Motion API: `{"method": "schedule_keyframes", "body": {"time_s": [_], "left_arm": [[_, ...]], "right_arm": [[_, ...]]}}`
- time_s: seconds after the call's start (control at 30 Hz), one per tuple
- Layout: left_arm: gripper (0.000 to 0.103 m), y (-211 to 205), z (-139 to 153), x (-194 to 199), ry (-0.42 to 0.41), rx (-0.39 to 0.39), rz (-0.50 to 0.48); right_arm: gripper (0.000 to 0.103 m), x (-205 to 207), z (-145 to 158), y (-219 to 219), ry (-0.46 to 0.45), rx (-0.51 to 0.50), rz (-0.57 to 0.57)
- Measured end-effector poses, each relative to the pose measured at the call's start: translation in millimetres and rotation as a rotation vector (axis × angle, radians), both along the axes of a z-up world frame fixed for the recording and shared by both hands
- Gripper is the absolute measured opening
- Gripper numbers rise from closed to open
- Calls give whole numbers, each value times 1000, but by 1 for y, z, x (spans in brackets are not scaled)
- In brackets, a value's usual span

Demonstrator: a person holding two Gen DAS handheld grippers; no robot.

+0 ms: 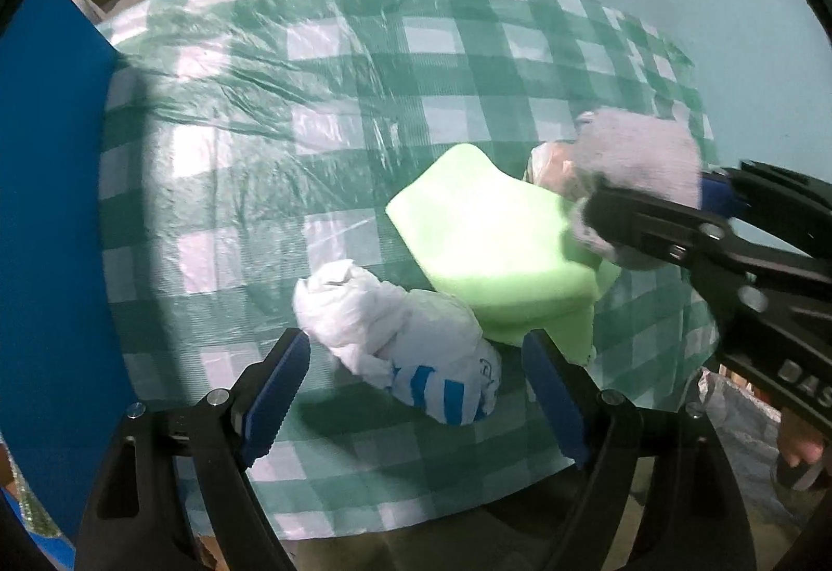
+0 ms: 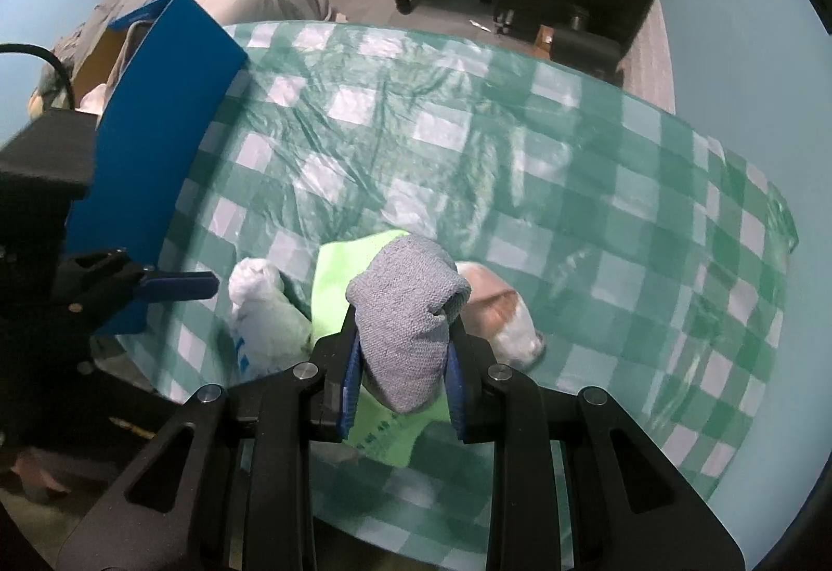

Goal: Organize soft objects
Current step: 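Grasp the white plastic bag bundle with the left gripper while the right gripper holds the grey sock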

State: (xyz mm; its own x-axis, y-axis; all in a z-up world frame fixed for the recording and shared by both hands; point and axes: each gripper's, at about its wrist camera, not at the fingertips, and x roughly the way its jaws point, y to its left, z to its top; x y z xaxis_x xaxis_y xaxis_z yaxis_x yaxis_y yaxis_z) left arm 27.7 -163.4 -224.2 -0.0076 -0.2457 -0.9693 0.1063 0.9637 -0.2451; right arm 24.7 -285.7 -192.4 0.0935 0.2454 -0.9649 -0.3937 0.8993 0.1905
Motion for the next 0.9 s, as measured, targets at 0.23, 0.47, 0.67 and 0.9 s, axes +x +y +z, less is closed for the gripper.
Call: {"method": "schedule_keyframes", "body": {"time_s": [0.23,0.47,0.67,0.9], "left_arm": [[54,4,-17,-1,0,-23,36],[44,21,-13,-13,-27,-25,31],[42,35,-2,-21,-50,-19,19],[42,44,23,-25,-95,15,9]], "right_arm": [[26,-7,-2,-10,13,3,-9],[26,-13,-3,-12,19,13,-7],[26,-16,0,-9,14,19,-3],[26,-21,11,-5,-1,26,-4]]}}
